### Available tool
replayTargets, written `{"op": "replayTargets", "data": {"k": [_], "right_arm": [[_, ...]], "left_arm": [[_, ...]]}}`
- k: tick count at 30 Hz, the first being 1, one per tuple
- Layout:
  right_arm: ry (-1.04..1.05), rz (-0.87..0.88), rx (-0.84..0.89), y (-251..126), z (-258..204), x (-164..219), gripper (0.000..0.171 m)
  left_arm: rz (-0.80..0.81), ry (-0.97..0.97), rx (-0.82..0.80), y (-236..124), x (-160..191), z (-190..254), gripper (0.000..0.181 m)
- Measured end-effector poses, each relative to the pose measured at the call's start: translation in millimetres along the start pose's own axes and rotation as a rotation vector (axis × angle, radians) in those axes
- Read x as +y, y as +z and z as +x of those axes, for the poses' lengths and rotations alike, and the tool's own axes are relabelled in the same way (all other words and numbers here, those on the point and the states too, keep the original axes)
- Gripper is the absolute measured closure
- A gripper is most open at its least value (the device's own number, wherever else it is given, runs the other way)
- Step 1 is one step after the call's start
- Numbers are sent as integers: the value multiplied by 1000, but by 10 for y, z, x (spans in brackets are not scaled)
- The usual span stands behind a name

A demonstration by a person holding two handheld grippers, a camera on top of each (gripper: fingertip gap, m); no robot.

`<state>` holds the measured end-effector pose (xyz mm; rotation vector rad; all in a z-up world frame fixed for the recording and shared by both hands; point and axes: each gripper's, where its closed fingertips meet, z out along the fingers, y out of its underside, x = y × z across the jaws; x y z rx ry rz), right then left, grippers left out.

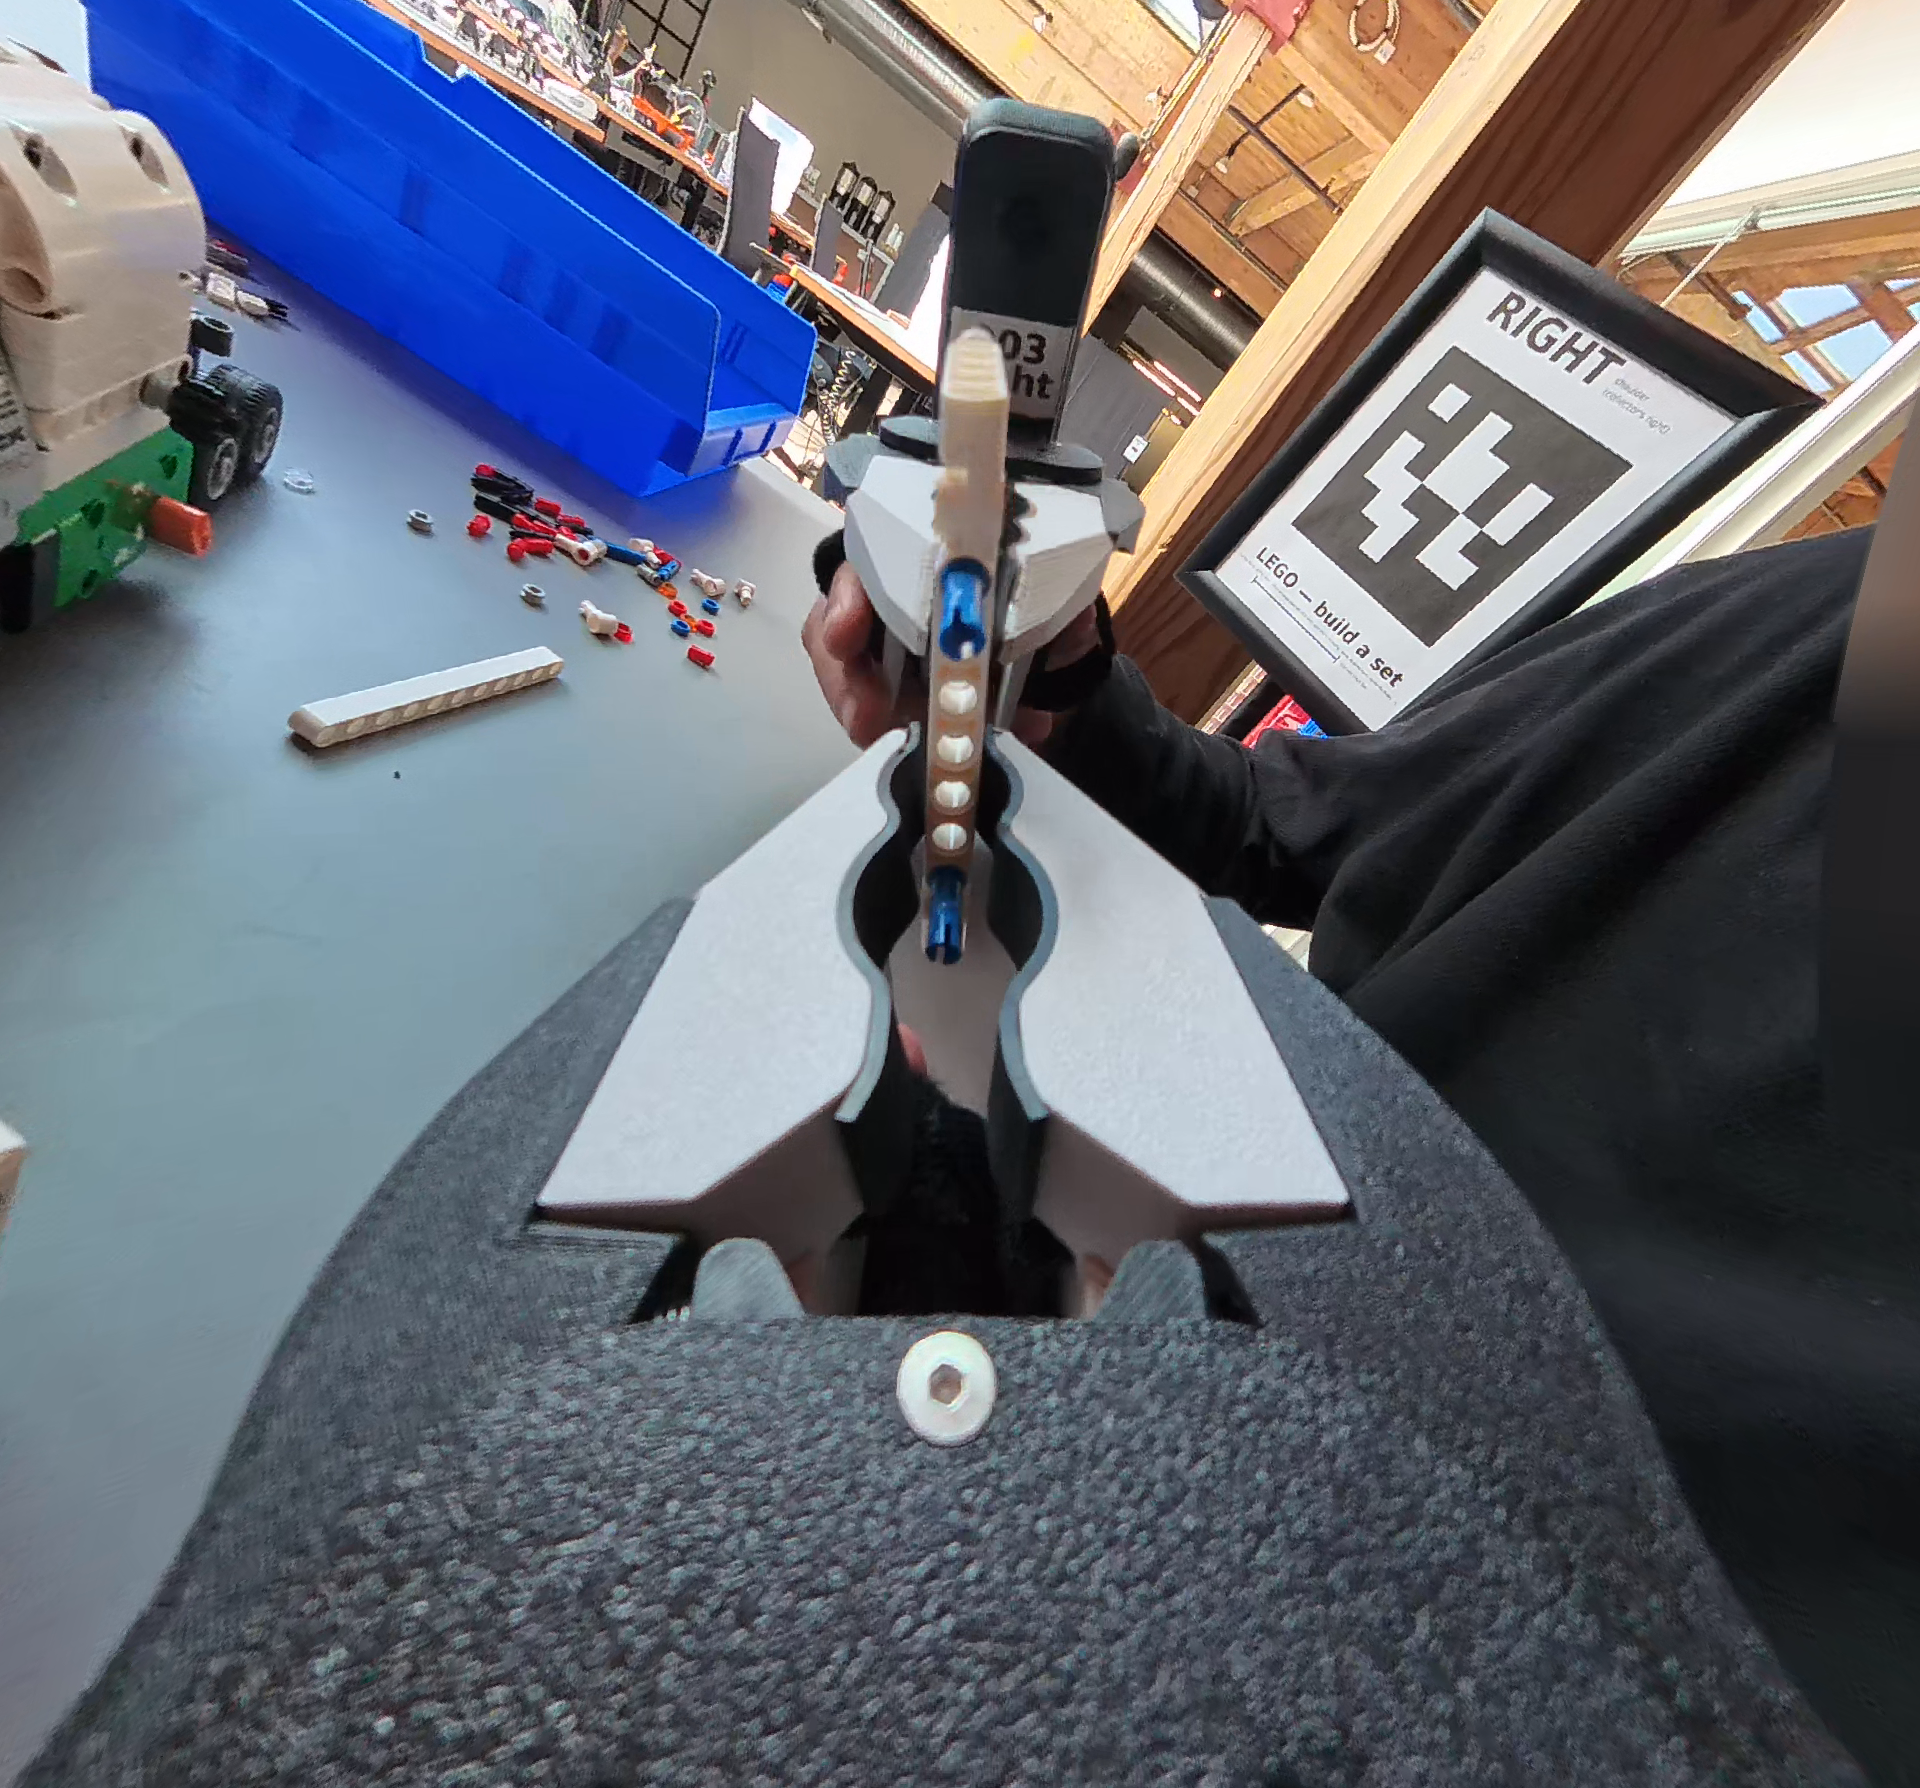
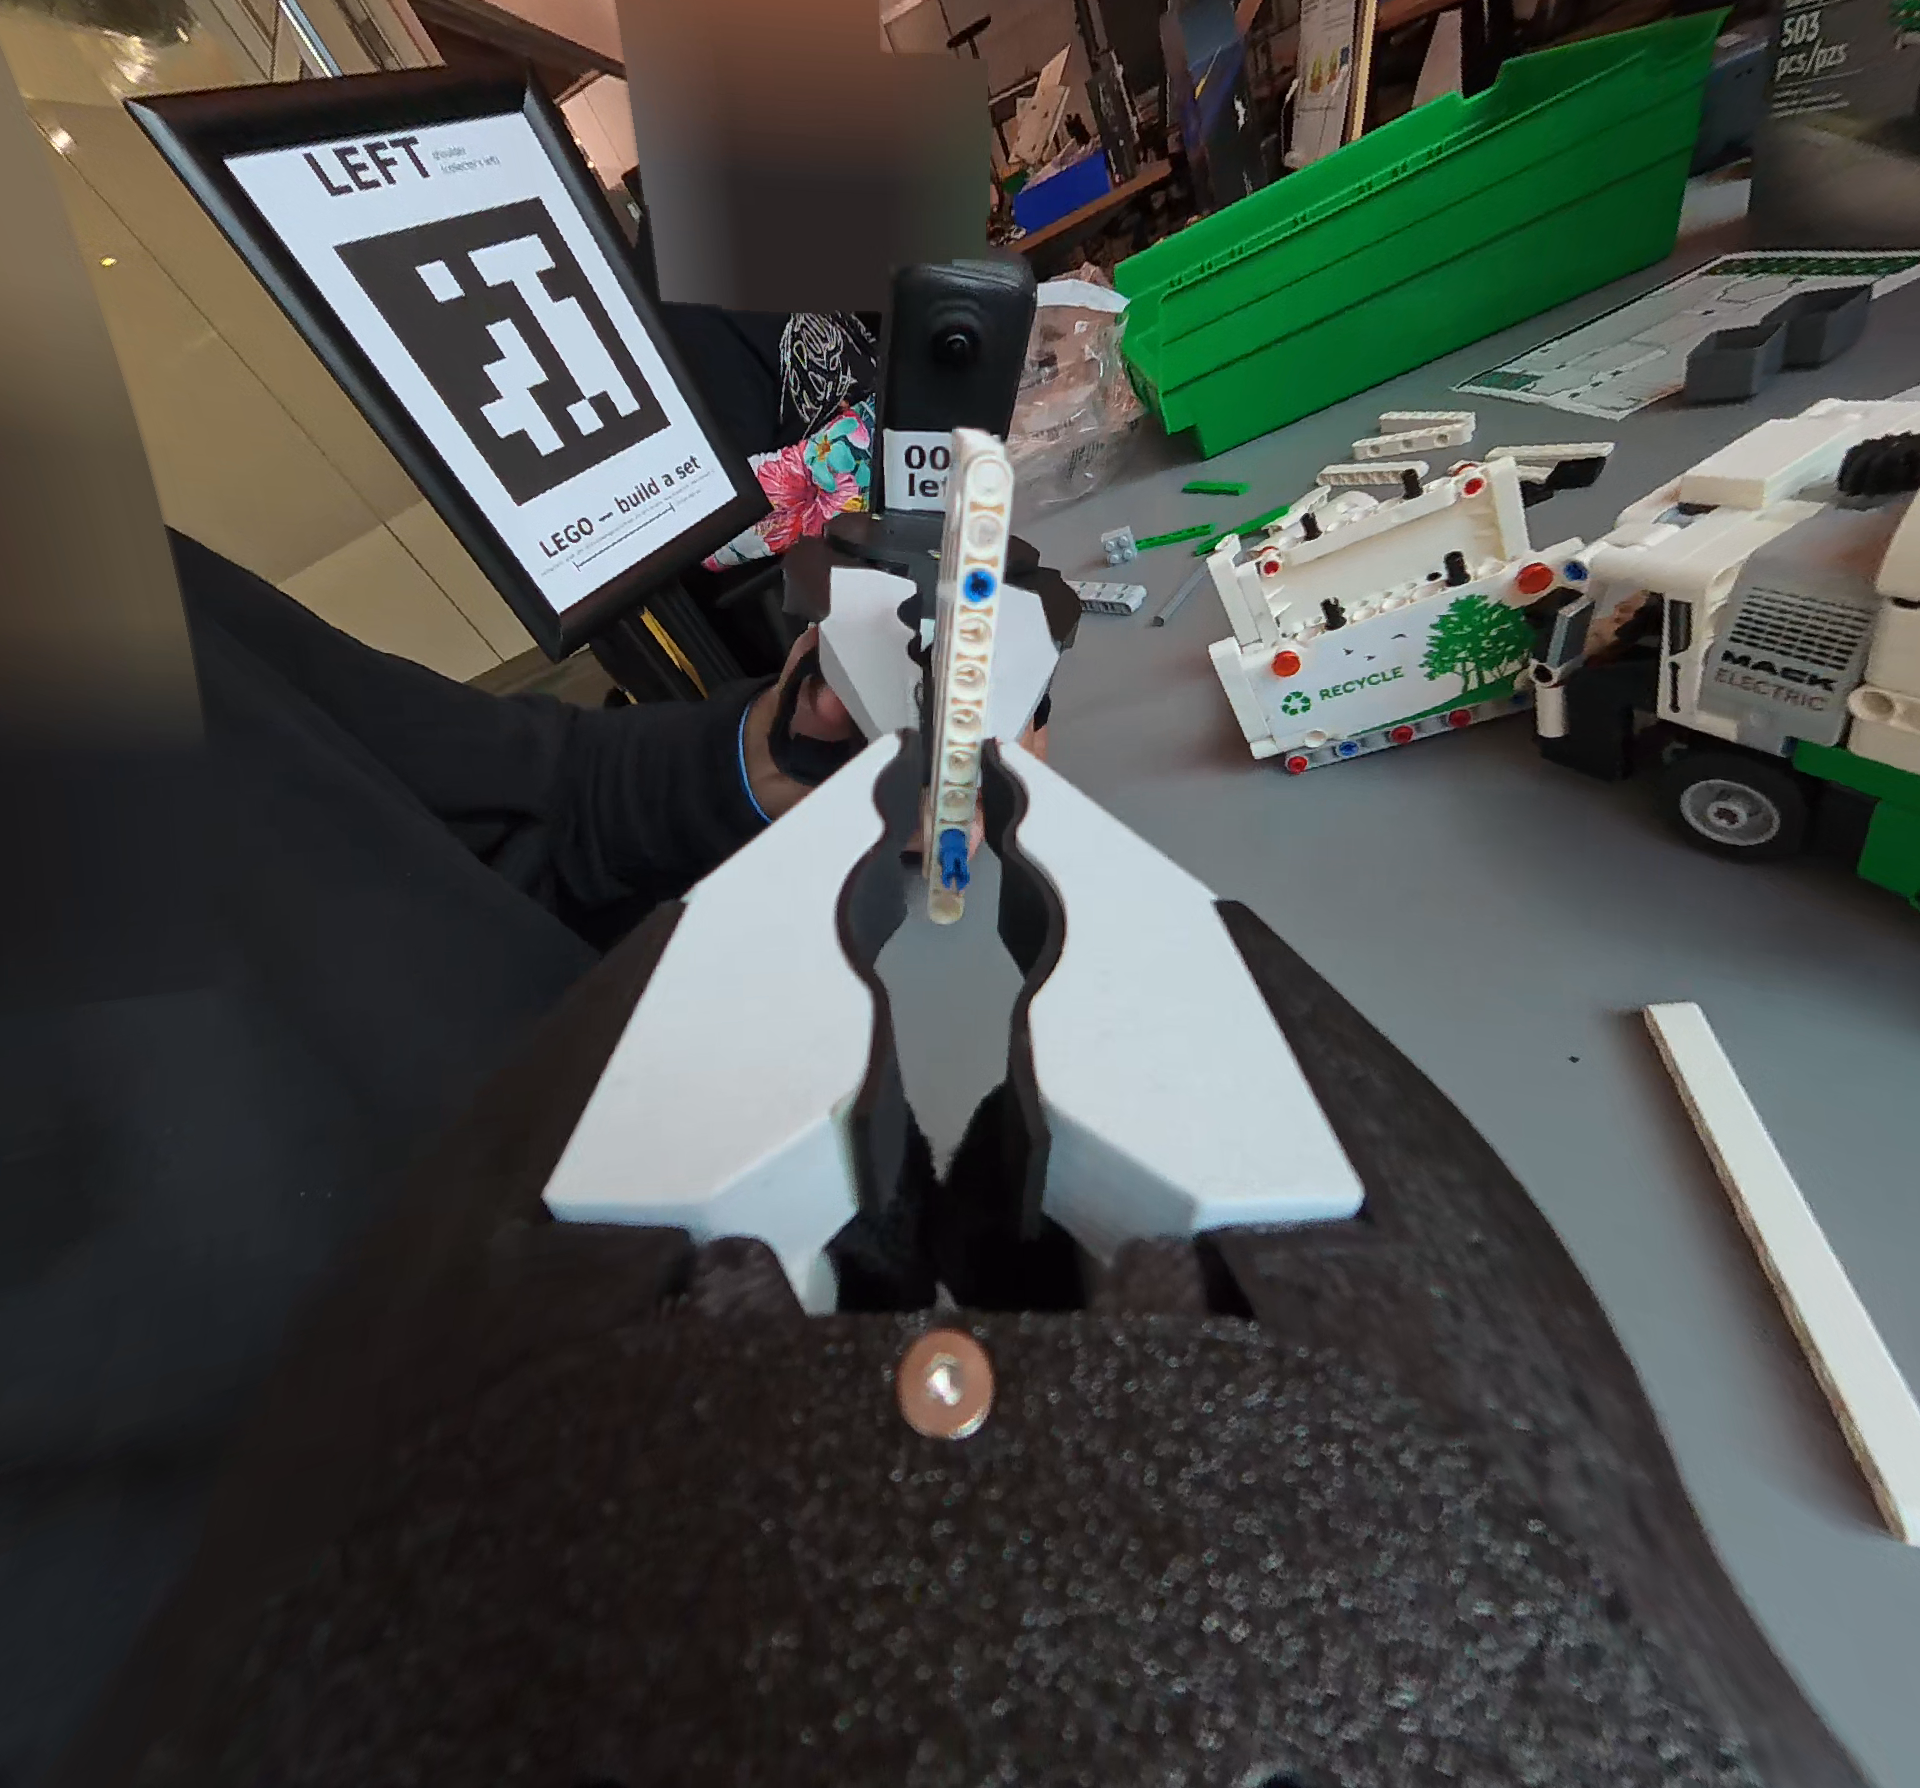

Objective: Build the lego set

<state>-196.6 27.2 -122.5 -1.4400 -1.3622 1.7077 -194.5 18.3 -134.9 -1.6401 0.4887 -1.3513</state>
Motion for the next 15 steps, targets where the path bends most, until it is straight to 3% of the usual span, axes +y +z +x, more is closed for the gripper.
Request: {"op": "replayTargets", "data": {"k": [15], "right_arm": [[31, 16, 3, 43, 7, 16, 165]], "left_arm": [[-24, 7, -13, 25, 38, -4, 177]]}}
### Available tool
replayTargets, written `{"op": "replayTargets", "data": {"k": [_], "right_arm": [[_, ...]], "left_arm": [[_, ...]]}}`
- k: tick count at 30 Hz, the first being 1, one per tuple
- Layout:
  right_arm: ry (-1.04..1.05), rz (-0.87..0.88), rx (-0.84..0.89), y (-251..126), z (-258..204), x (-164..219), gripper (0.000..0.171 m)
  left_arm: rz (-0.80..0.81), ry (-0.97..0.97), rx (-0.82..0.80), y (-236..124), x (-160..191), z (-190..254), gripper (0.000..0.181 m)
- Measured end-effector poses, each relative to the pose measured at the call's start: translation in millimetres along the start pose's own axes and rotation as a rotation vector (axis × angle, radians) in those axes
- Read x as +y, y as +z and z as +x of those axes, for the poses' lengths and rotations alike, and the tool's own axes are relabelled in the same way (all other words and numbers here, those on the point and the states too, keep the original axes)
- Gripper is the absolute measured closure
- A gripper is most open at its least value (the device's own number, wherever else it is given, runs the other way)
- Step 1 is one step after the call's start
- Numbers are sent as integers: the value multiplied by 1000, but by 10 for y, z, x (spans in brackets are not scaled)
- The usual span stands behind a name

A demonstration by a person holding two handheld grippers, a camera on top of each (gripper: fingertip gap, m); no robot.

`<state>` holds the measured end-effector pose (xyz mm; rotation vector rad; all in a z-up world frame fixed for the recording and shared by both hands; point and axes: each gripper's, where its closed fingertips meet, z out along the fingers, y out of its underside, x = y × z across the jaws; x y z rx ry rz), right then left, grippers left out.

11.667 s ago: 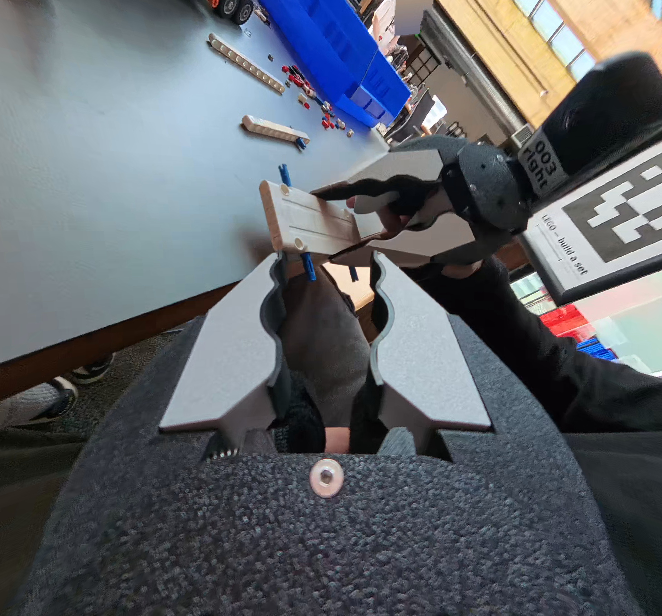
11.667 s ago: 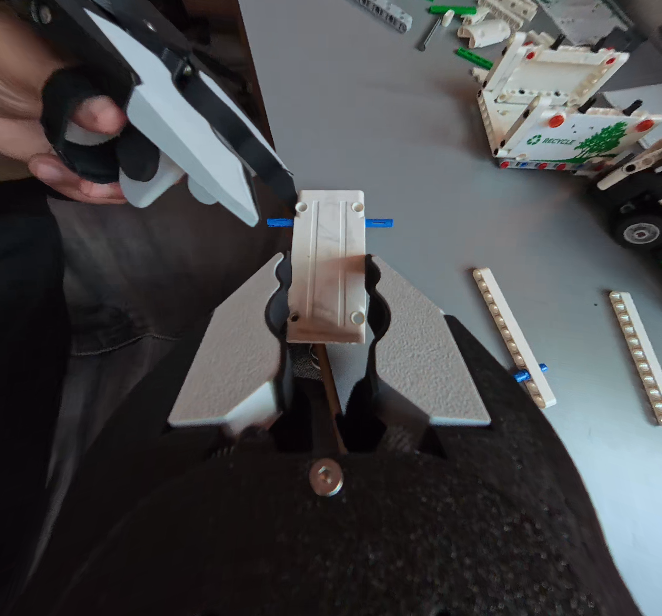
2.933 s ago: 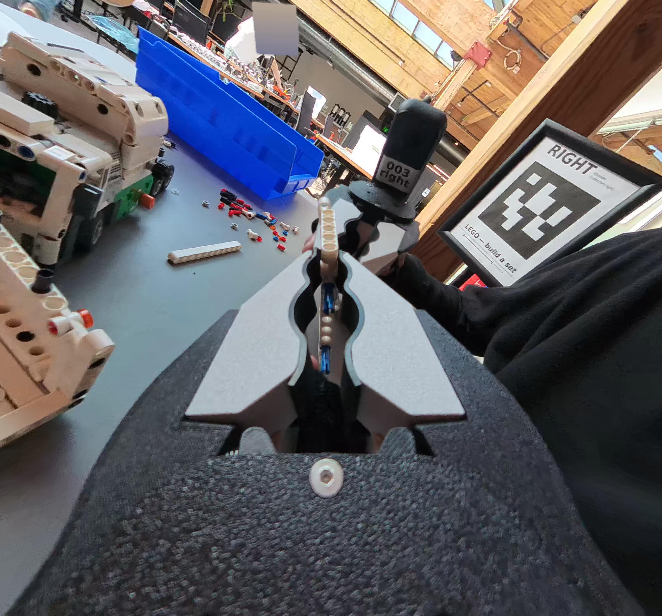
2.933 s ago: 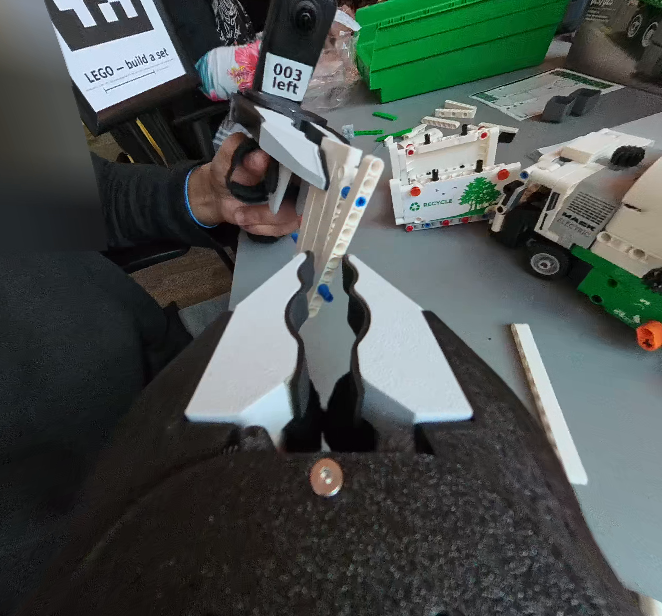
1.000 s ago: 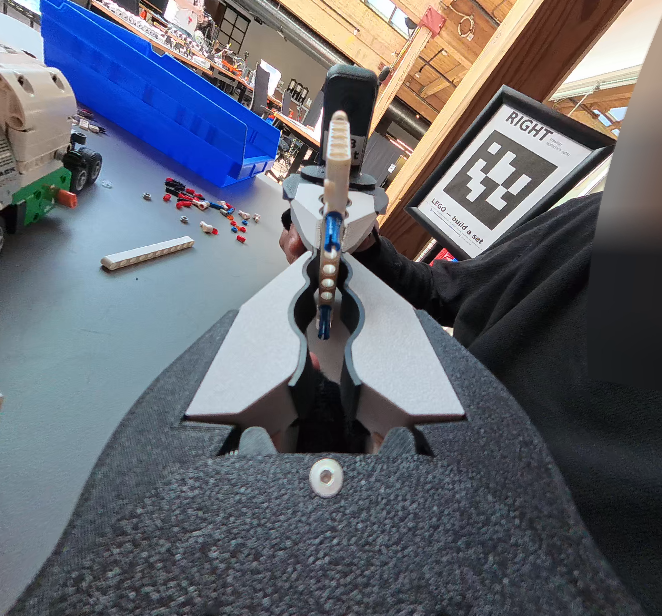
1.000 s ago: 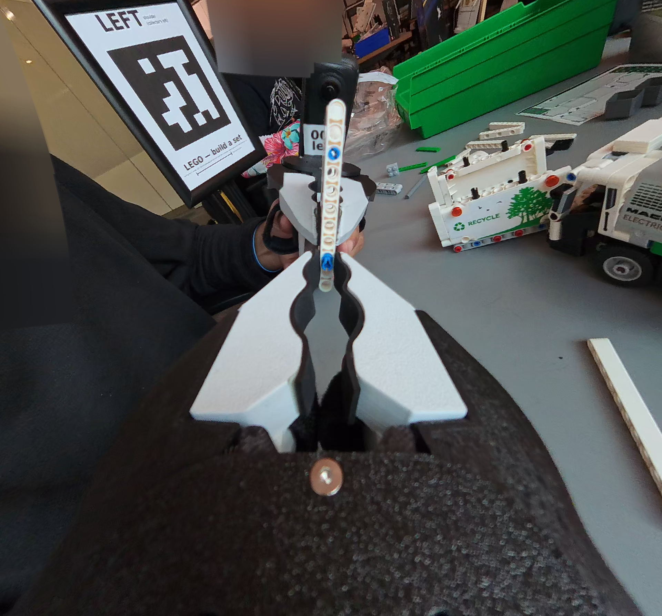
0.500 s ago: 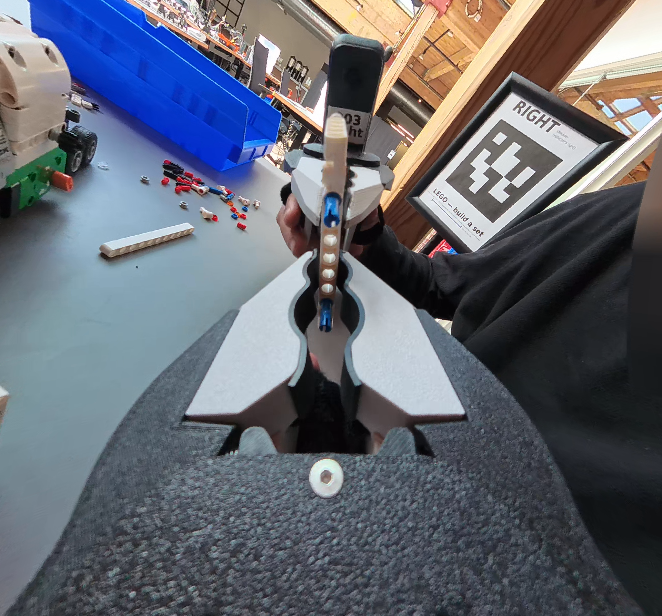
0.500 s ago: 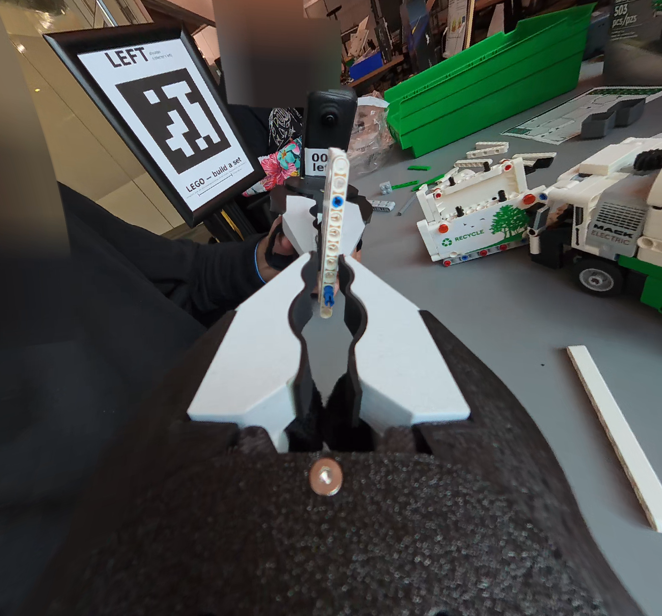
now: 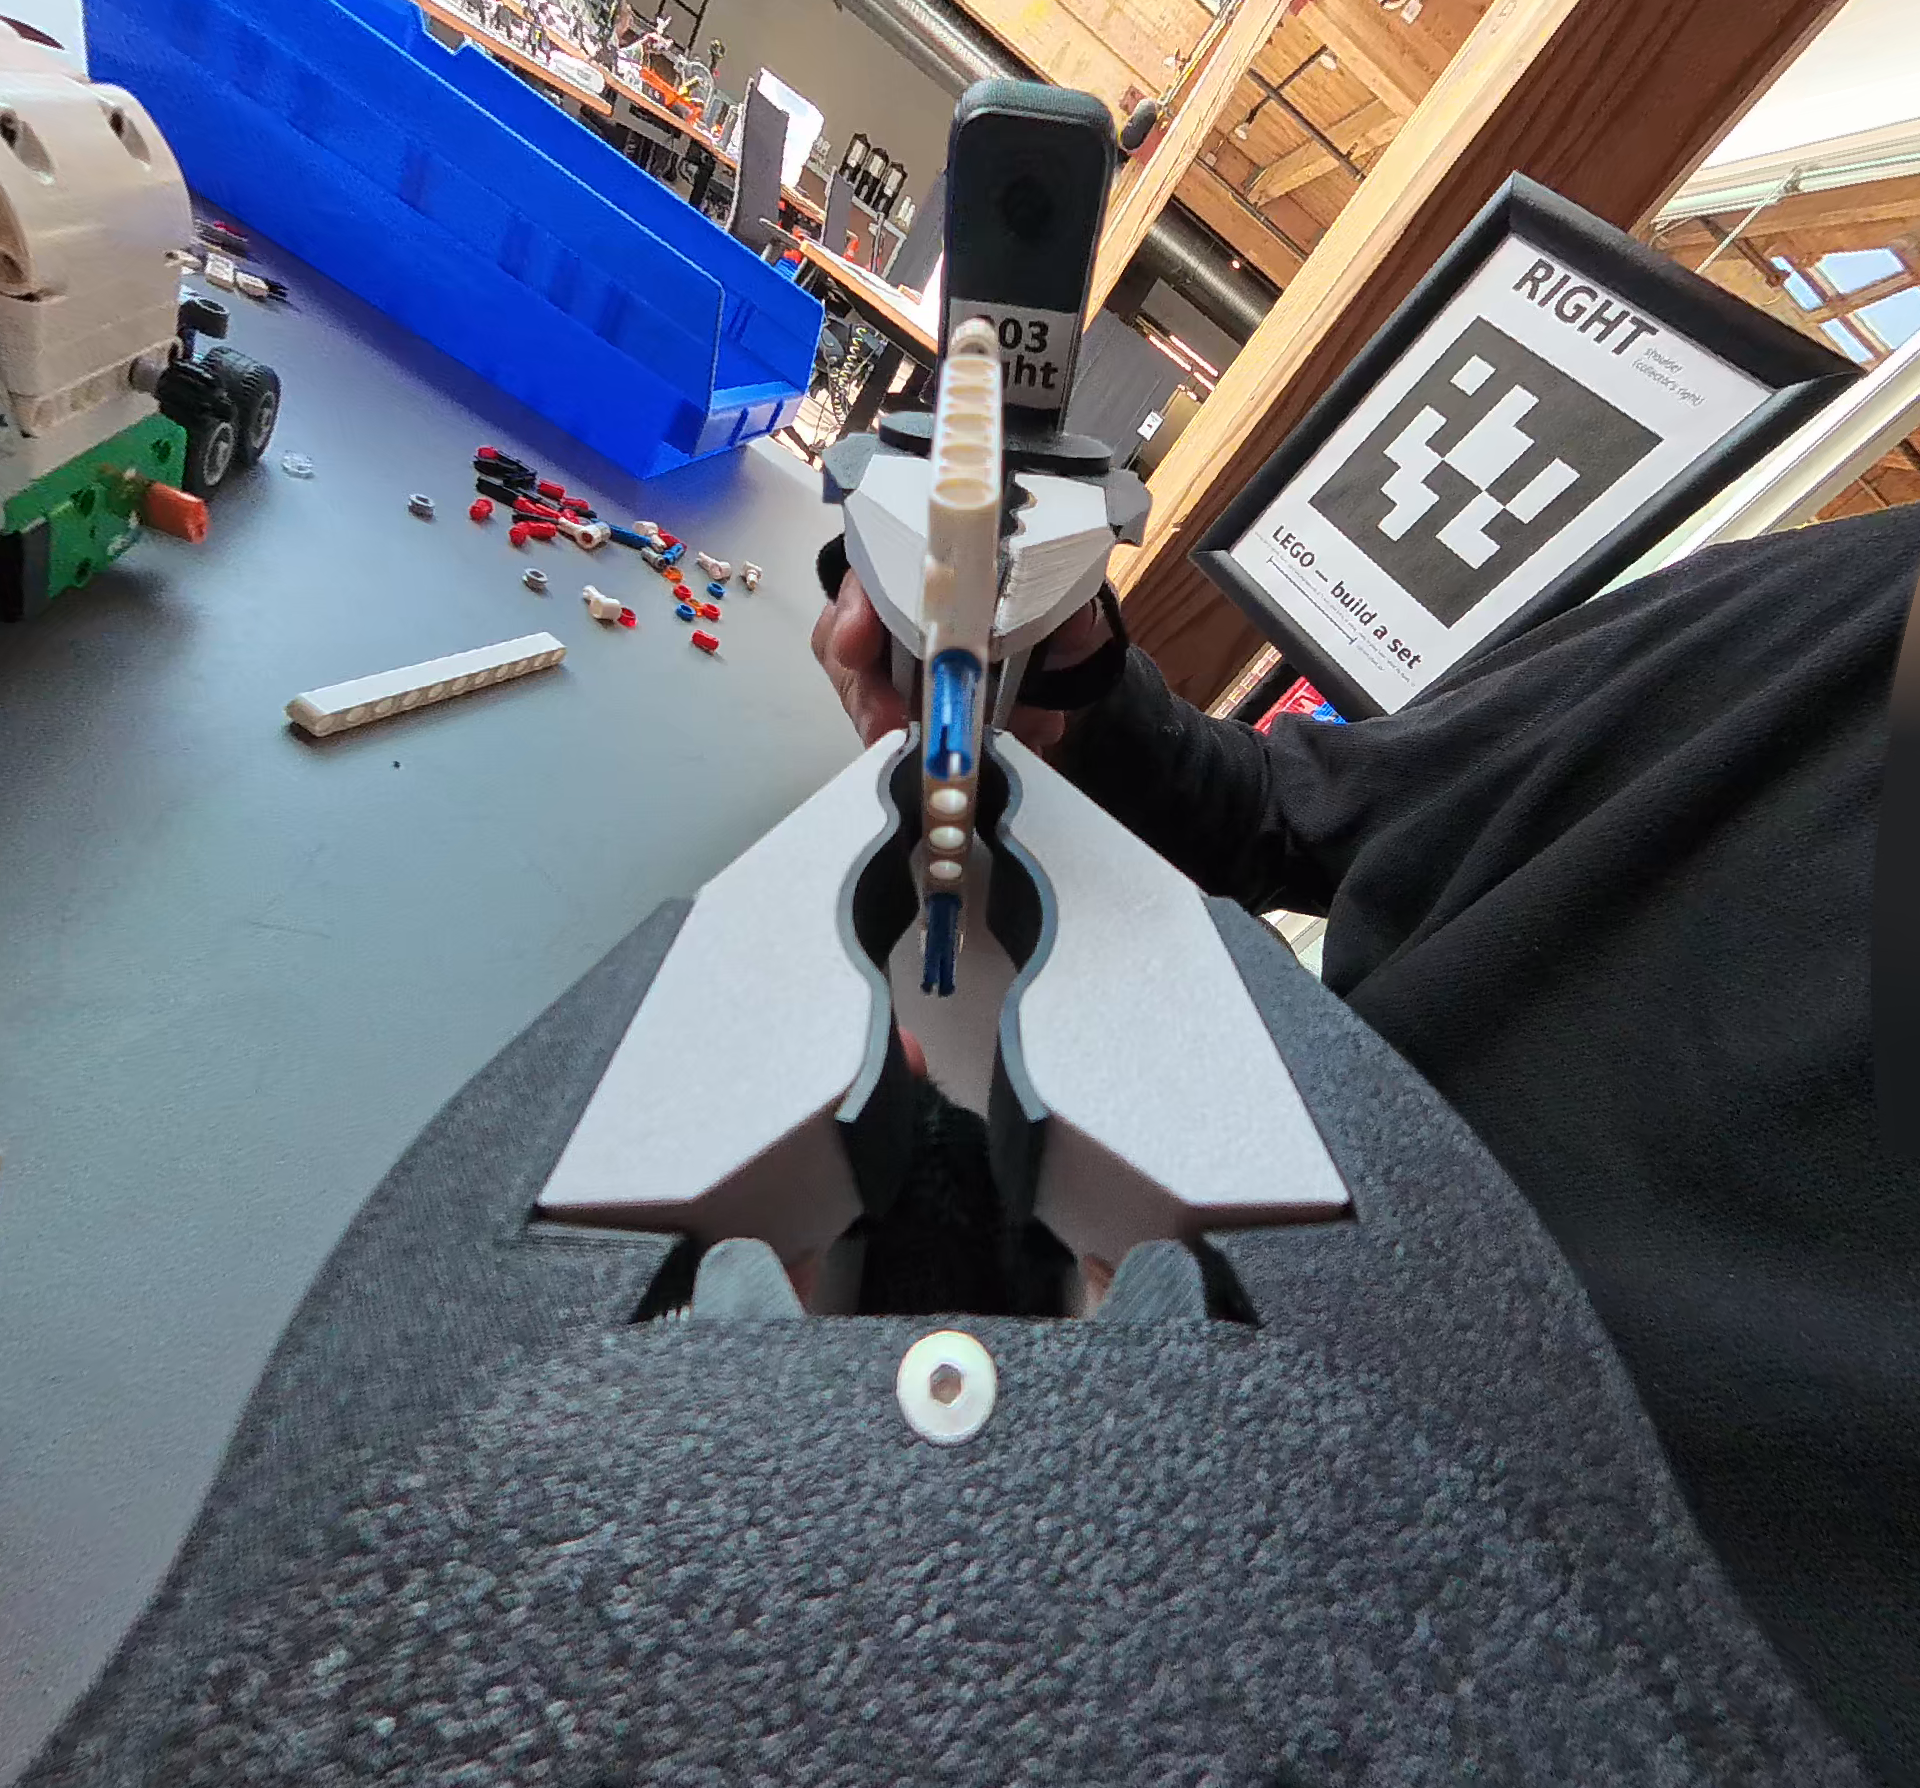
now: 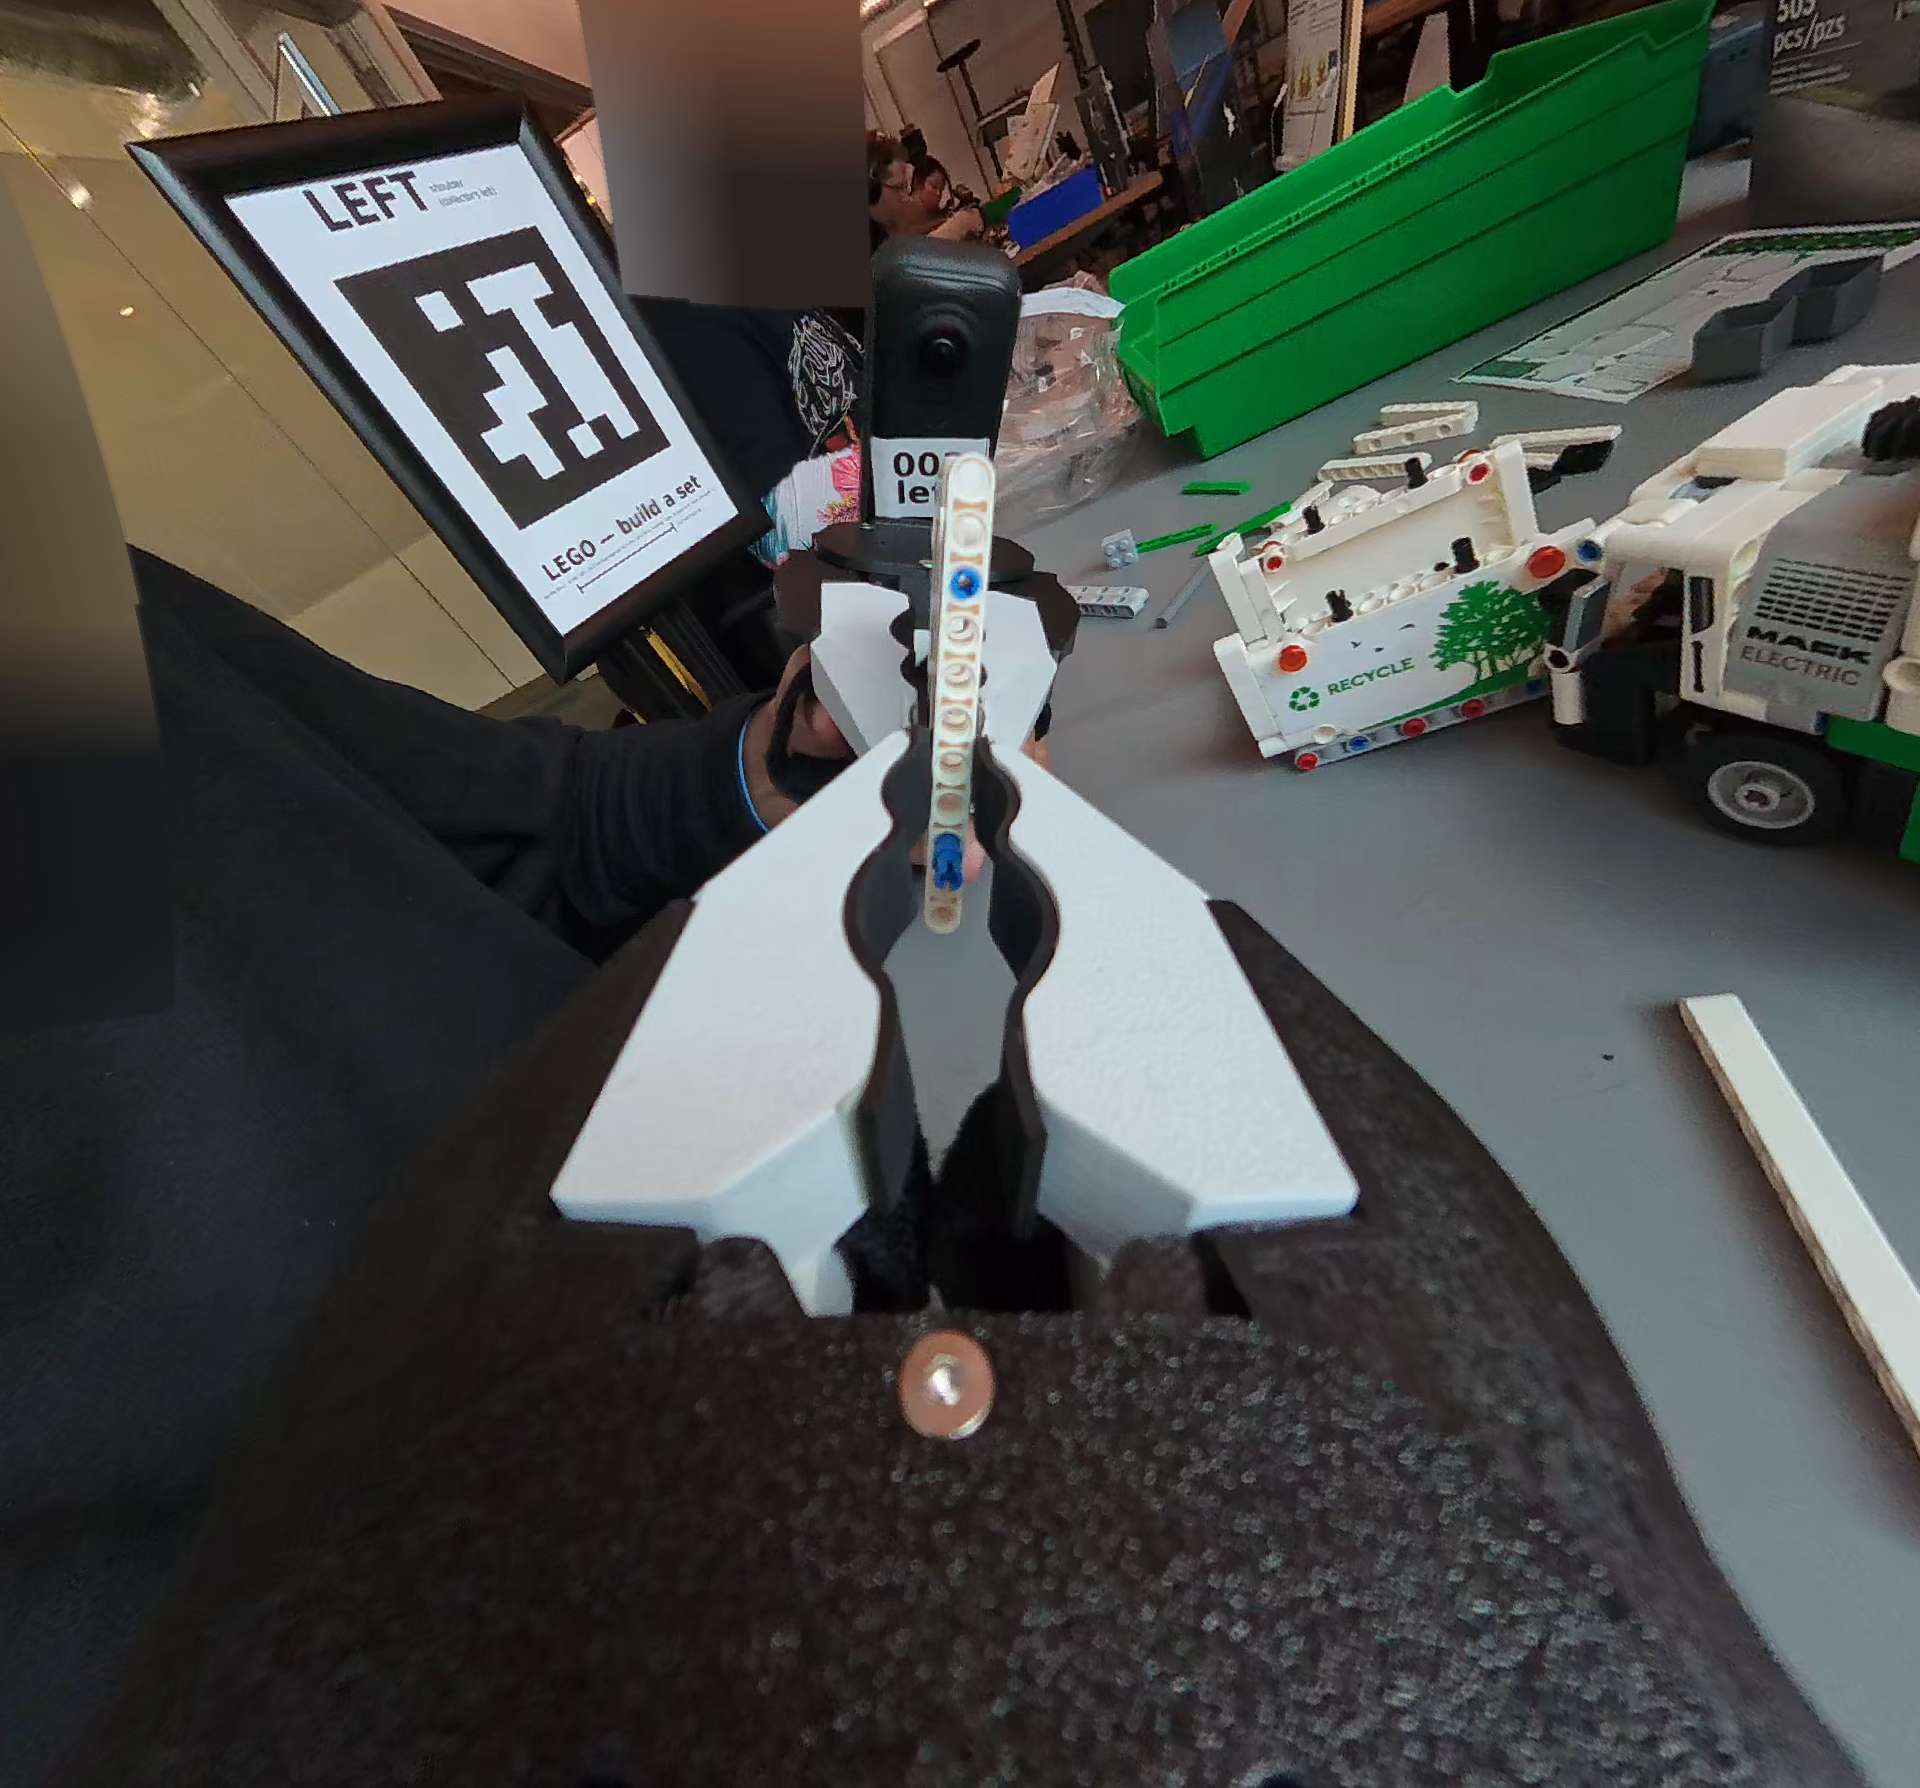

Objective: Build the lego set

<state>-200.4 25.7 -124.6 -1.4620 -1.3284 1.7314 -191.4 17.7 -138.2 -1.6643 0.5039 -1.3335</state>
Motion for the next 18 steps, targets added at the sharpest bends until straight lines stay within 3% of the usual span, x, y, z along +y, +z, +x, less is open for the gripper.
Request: {"op": "replayTargets", "data": {"k": [11, 18], "right_arm": [[31, 20, 30, -1, 87, 2, 165], [98, -39, -12, 53, 76, 126, 165]], "left_arm": [[140, 24, -94, -189, -212, -135, 169], [225, 22, -44, -229, -315, -86, 177]]}}
